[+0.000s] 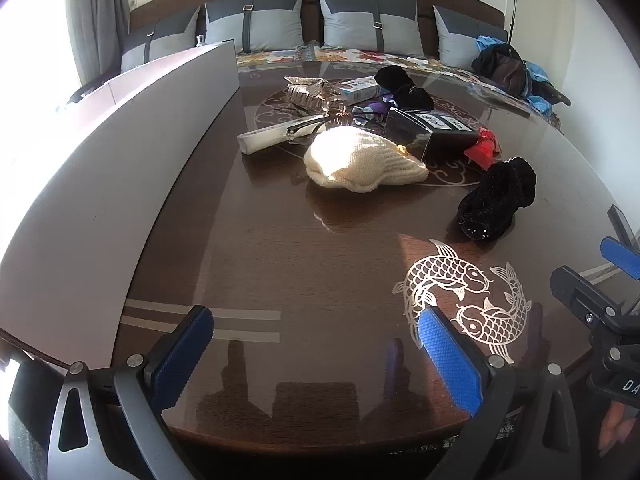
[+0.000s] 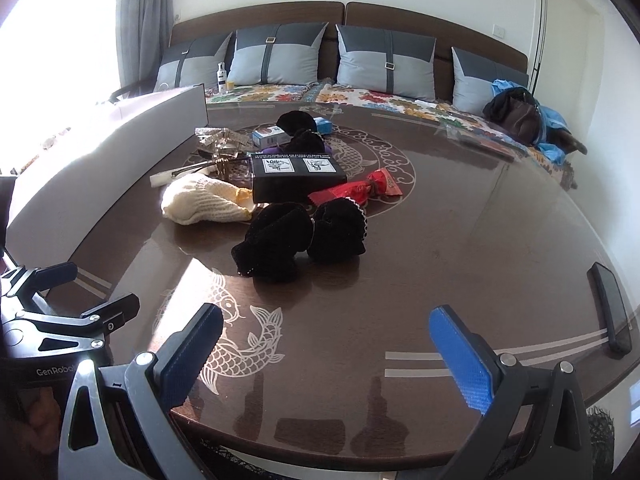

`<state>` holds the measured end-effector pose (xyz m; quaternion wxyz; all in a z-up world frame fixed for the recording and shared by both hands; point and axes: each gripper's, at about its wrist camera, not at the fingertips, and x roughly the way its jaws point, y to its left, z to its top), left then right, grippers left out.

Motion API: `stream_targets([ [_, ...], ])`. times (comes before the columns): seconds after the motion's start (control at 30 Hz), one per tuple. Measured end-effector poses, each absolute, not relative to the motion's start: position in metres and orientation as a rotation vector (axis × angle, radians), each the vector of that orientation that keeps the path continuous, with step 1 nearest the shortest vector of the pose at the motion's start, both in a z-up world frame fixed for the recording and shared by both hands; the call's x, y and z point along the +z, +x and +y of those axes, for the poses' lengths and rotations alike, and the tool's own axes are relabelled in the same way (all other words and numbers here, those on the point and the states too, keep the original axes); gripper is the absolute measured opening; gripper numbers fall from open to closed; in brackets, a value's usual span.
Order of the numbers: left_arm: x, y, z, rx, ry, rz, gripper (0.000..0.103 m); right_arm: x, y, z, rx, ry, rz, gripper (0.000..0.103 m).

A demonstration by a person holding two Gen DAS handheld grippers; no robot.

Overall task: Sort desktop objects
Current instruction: 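Move left tool to the cream knitted bag while right tool approaches black velvet pouches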

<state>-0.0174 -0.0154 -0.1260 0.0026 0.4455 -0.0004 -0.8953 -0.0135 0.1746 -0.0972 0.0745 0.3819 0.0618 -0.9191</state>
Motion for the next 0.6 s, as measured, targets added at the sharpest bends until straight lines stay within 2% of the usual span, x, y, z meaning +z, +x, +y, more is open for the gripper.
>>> stream_targets([
  [0.23, -0.141, -0.027, -0.017, -2.749, 1.479, -0.043, 0.103, -0.124, -0.048, 0.158, -2.648, 1.314, 0.227, 0.103],
  [0.33, -0.141, -0.033, -0.019, -2.727, 1.527, -0.007, 0.103, -0.134, -0.067, 0.151, -2.608, 1.372, 0.235, 0.103],
  [0.6, -0.141, -0.09, -0.017, -2.712, 1.58, 0.002, 0.103, -0.146, -0.131, 0.156, -2.651, 1.405, 0.131, 0.103],
])
